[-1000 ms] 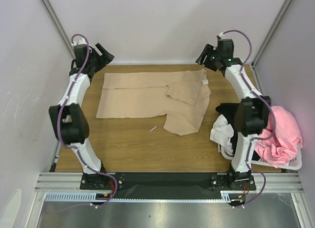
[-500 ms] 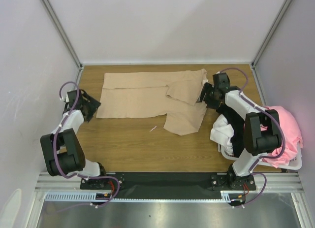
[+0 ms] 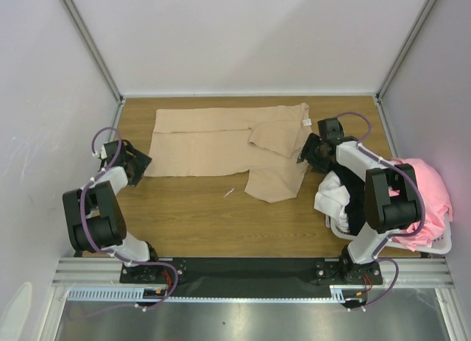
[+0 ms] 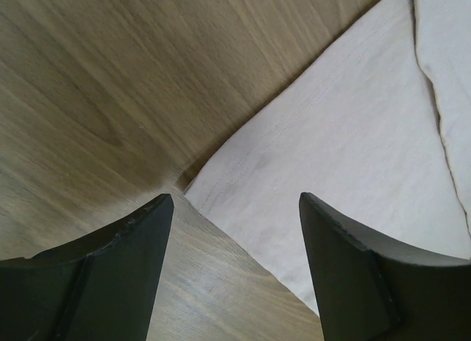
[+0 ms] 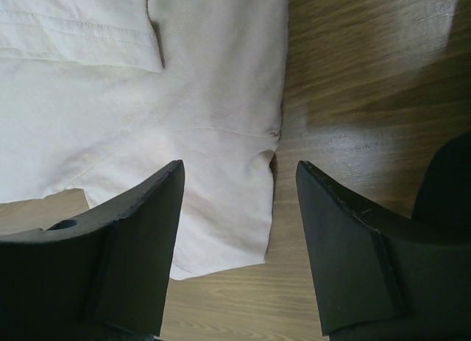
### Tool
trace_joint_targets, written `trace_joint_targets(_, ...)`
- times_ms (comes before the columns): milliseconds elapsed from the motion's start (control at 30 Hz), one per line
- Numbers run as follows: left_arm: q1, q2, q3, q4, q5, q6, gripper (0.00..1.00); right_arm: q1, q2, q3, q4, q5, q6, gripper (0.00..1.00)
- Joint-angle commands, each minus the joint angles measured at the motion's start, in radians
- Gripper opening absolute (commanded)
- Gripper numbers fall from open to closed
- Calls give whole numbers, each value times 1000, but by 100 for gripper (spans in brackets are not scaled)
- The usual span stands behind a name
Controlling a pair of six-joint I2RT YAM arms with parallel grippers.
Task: Fold and stack the t-shirts
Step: Fold the tshirt
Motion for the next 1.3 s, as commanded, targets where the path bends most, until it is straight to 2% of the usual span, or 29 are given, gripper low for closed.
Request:
trace_joint_targets(0, 8, -2, -1, 63, -12, -12, 75, -12, -2, 4, 5, 32, 13, 67)
trace_joint_targets(200, 8, 24, -11, 77, 5, -7, 71, -26, 6, -4, -9, 20, 18, 66)
trace_joint_targets(533, 6, 51, -18, 77, 16, 22, 72, -24, -20, -28, -15, 22, 33, 66)
trace_joint_targets(633, 6, 70, -19, 123, 39, 21, 70, -21, -28, -34, -19, 23, 39, 66)
trace_joint_targets(833, 6, 87, -25, 152, 51, 27, 62, 6, -51, -47, -21, 31, 64, 66)
trace_joint_targets(933, 6, 94, -28, 160, 59, 25, 56, 20, -51, -53, -24, 37, 76, 66)
trace_joint_targets(1267, 8, 105, -18, 151, 65, 51, 8, 56, -37, -82, -12, 45, 93, 65)
